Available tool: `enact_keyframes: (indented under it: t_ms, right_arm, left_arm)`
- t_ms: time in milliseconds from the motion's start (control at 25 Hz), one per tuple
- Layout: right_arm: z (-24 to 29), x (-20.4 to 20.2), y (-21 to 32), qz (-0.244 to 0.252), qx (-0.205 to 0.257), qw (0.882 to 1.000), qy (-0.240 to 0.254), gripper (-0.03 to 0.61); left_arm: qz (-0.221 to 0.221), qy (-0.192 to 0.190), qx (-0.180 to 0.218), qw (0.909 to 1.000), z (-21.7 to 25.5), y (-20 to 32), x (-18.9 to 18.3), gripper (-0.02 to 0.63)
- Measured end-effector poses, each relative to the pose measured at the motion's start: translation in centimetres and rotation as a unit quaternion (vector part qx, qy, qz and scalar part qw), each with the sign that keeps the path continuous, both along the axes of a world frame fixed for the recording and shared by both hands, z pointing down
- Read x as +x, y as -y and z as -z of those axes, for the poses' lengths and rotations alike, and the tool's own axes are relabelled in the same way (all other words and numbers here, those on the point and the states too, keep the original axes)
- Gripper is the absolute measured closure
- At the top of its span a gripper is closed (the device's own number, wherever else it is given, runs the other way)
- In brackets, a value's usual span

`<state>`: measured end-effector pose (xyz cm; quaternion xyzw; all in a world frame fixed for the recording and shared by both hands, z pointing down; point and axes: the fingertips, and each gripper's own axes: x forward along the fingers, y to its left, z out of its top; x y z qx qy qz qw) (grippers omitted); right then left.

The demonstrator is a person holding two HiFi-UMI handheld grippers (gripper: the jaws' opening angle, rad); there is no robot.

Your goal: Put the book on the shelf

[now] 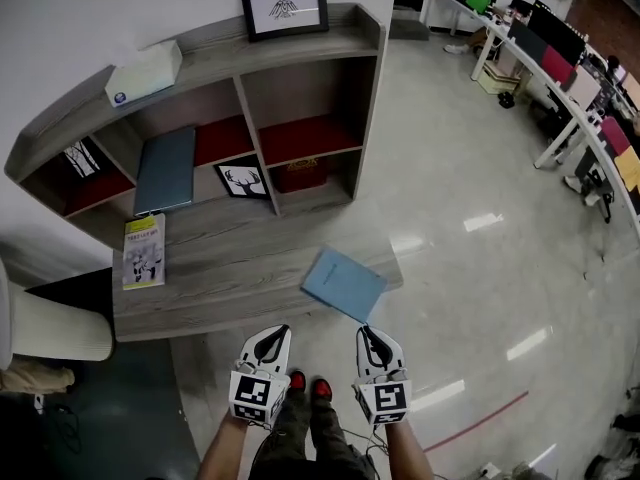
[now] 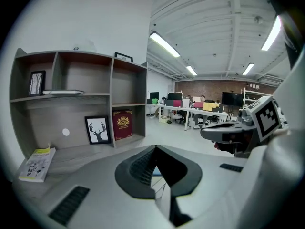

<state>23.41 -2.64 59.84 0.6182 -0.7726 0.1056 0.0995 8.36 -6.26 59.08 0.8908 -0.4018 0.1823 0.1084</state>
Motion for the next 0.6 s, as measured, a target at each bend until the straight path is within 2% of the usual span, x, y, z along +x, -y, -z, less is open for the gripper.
enact_keyframes:
  t_ms: [360,600]
  right_arm:
    - [-7.7,1.2,0.8,-0.028,-0.044,0.999,0.007,0.535]
    - [-12.4,1.7,0.5,-0.037,-0.066,0.997,-0.009,0.535]
  left_arm:
    - [-0.015,0.011,-0.035,0.9992,-7.3,1.0,0.1,0.607]
    - [-0.034,0.015,-0.065,0.9972,-11.9,0.5,1.2,0.607]
